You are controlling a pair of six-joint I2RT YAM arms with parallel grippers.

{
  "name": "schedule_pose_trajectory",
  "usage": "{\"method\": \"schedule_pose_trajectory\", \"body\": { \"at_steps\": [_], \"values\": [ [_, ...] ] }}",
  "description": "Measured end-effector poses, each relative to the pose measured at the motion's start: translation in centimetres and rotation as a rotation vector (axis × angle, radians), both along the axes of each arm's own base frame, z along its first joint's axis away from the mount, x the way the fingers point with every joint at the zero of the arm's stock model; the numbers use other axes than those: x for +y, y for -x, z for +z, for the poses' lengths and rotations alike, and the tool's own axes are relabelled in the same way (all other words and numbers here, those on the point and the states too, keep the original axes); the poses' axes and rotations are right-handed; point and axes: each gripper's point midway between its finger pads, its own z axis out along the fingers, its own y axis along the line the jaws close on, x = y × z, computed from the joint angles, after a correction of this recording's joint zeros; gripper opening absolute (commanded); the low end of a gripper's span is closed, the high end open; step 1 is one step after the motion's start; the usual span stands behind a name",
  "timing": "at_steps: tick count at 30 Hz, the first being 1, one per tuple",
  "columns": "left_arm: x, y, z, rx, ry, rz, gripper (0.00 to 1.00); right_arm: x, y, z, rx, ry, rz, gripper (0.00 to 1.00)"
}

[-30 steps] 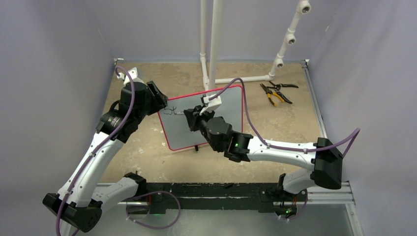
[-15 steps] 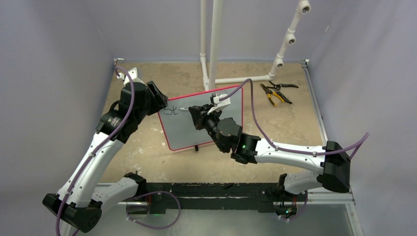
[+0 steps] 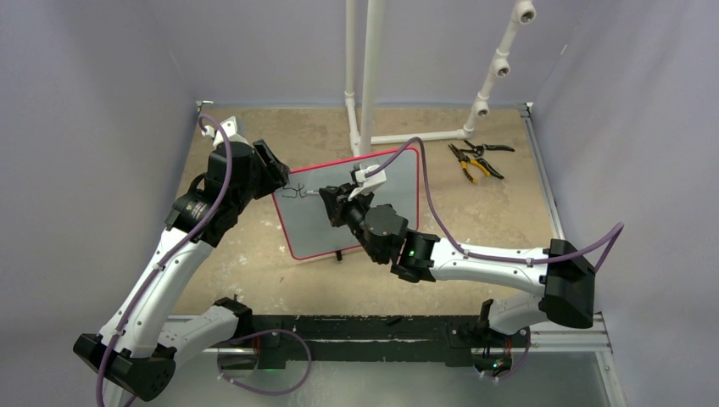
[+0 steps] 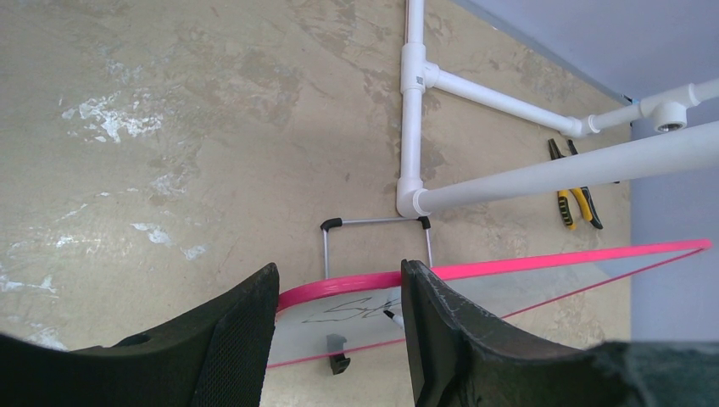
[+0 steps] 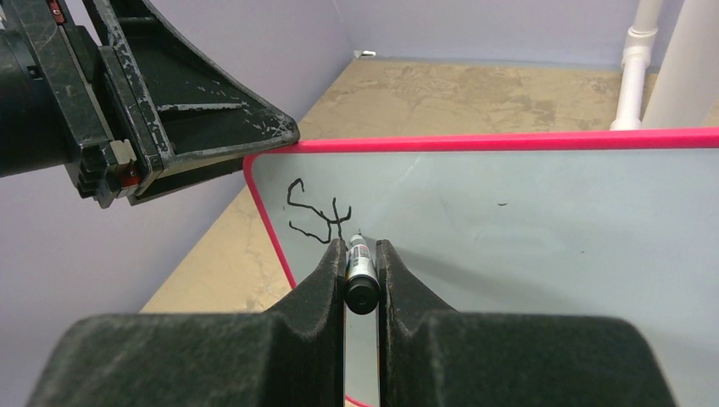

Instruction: Write a sentence on the whiteboard

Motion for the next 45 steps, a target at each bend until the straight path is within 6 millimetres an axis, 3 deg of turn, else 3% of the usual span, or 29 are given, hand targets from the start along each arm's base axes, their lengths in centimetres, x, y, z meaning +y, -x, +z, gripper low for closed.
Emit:
{"method": "schedule_pose_trajectory", "body": {
  "at_steps": [23,45],
  "values": [
    [0.0,0.0,0.0,0.0,0.001,-0.001,0.52,-0.9,-0.3,0.9,0.004,-0.032,-0.047,0.0],
    [0.0,0.0,0.0,0.001,0.0,-0.001,0.52,-1.0,-0.2,-0.5,0.053,-0.013,-0.05,0.0]
  ]
}}
